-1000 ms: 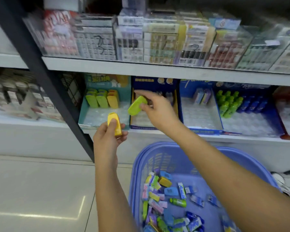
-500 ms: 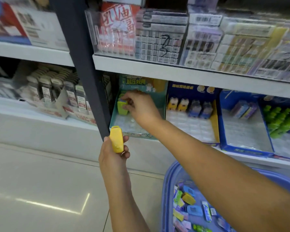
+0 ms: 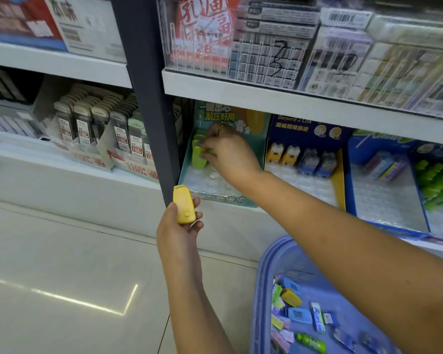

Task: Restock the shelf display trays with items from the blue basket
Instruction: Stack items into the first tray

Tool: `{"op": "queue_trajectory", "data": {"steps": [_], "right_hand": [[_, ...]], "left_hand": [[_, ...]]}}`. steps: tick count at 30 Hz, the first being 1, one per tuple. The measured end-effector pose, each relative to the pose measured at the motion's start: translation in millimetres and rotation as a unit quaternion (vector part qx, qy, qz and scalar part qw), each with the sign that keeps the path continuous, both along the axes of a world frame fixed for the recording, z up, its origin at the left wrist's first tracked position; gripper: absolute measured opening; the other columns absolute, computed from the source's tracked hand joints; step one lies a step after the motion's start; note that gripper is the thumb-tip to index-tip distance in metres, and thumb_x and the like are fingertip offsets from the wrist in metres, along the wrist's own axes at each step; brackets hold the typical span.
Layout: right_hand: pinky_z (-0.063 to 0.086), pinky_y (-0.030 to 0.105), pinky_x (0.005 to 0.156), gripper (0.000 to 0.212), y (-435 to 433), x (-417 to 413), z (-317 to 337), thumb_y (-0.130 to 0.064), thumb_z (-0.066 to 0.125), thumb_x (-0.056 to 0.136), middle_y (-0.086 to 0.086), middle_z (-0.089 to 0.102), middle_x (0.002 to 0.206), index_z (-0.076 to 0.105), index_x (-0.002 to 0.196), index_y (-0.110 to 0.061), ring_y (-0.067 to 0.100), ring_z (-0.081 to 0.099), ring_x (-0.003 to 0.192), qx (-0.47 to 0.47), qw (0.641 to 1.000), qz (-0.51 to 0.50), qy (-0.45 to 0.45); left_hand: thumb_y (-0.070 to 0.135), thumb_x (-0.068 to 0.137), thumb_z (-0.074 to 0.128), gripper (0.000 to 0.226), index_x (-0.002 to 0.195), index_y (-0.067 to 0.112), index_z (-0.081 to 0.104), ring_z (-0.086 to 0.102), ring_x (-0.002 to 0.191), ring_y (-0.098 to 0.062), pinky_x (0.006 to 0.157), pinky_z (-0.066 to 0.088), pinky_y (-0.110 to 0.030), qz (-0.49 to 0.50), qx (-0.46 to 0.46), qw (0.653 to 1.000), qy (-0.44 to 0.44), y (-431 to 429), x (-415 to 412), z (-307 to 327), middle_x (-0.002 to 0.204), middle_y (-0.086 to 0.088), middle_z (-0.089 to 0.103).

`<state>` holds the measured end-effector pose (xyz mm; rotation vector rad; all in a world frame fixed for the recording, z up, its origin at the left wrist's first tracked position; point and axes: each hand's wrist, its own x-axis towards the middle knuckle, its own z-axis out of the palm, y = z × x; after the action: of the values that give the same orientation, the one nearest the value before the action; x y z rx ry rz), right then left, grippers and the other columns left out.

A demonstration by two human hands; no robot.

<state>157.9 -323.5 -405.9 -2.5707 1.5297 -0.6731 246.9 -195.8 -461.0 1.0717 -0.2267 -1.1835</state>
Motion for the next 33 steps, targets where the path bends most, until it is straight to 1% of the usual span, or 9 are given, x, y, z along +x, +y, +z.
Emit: {"op": "queue_trajectory", "data": {"steps": [7, 13, 16, 19, 22, 26, 29, 31, 33], "right_hand": [[0.045, 0.041, 0.078, 0.018, 4, 9, 5, -0.025, 0.057, 0.091, 0.004, 0.043, 0.095, 0.046, 0.081, -0.014, 0.026, 0.054, 0.092, 0.073, 0.991, -0.033, -0.11], [0.037, 0.035, 0.103, 0.043, 22, 0, 19, -0.014, 0.054, 0.09, 0.009, 0.033, 0.144, 0.049, 0.132, -0.019, 0.029, 0.036, 0.13, 0.045, 0.996, -0.009, 0.076], [0.047, 0.034, 0.091, 0.036, 60, -13, 6, -0.025, 0.06, 0.09, 0.005, 0.048, 0.125, 0.052, 0.124, -0.017, 0.022, 0.057, 0.106, 0.123, 0.981, -0.029, -0.148], [0.052, 0.029, 0.074, 0.022, 90, -29, -4, -0.026, 0.07, 0.083, 0.001, 0.064, 0.091, 0.063, 0.101, -0.016, 0.012, 0.061, 0.077, 0.295, 0.881, -0.039, -0.369], [0.052, 0.018, 0.073, 0.019, 97, -45, -7, -0.006, 0.071, 0.08, 0.004, 0.066, 0.086, 0.065, 0.098, -0.009, 0.01, 0.063, 0.076, 0.309, 0.831, -0.03, -0.461], [0.055, 0.025, 0.081, 0.013, 86, -56, 5, -0.01, 0.068, 0.083, 0.007, 0.07, 0.093, 0.066, 0.095, -0.014, 0.014, 0.066, 0.085, 0.294, 0.795, -0.011, -0.531], [0.055, 0.017, 0.072, 0.015, 69, -59, 13, -0.007, 0.07, 0.08, 0.001, 0.068, 0.086, 0.065, 0.09, -0.017, 0.005, 0.065, 0.077, 0.217, 0.841, -0.015, -0.496], [0.051, 0.011, 0.068, 0.021, 54, -61, 15, -0.004, 0.072, 0.077, -0.007, 0.065, 0.083, 0.063, 0.086, -0.02, 0.001, 0.062, 0.073, 0.142, 0.887, -0.046, -0.436], [0.048, 0.009, 0.07, 0.02, 42, -62, 13, -0.005, 0.071, 0.078, -0.012, 0.061, 0.082, 0.063, 0.09, -0.019, 0.001, 0.058, 0.074, 0.103, 0.929, -0.057, -0.352]], "left_hand": [[0.012, 0.097, 0.043, 0.022, 0.094, 0.008, 0.065, 0.07, 0.092, -0.022, 0.081, 0.057, -0.028, -0.032, -0.032, 0.999, -0.028, 2, -5, 11, 0.093, -0.011, 0.07], [0.02, 0.096, 0.052, 0.017, 0.09, 0.022, 0.068, 0.065, 0.091, -0.01, 0.086, 0.052, -0.026, -0.001, -0.043, 0.998, -0.035, 9, -8, 24, 0.09, 0.004, 0.067], [0.019, 0.093, 0.057, 0.013, 0.098, 0.021, 0.068, 0.06, 0.09, -0.007, 0.088, 0.044, -0.023, -0.003, -0.053, 0.998, -0.042, 10, -13, 23, 0.092, 0.007, 0.068], [0.008, 0.091, 0.057, 0.021, 0.112, 0.004, 0.061, 0.066, 0.096, -0.014, 0.083, 0.053, -0.022, -0.006, -0.1, 0.995, -0.016, 4, -20, 28, 0.101, -0.005, 0.069], [0.006, 0.089, 0.06, 0.024, 0.112, 0.002, 0.06, 0.067, 0.098, -0.017, 0.081, 0.055, -0.023, -0.02, -0.112, 0.993, -0.033, -2, -33, 33, 0.104, -0.009, 0.07], [0.011, 0.087, 0.064, 0.027, 0.113, 0.005, 0.06, 0.069, 0.097, -0.017, 0.083, 0.055, -0.028, -0.039, -0.104, 0.989, -0.096, -10, -48, 39, 0.105, -0.01, 0.07], [0.015, 0.089, 0.063, 0.029, 0.118, 0.012, 0.06, 0.066, 0.096, -0.009, 0.085, 0.053, -0.019, -0.023, -0.078, 0.97, -0.23, -15, -53, 40, 0.107, -0.001, 0.068], [0.022, 0.092, 0.059, 0.038, 0.129, 0.016, 0.054, 0.057, 0.111, -0.009, 0.089, 0.044, -0.009, -0.032, -0.028, 0.912, -0.409, -15, -53, 37, 0.12, 0.002, 0.062], [0.026, 0.094, 0.055, 0.045, 0.136, 0.015, 0.047, 0.036, 0.134, -0.015, 0.099, 0.036, -0.02, -0.104, 0.01, 0.833, -0.544, -14, -52, 32, 0.135, -0.003, 0.051]]}}
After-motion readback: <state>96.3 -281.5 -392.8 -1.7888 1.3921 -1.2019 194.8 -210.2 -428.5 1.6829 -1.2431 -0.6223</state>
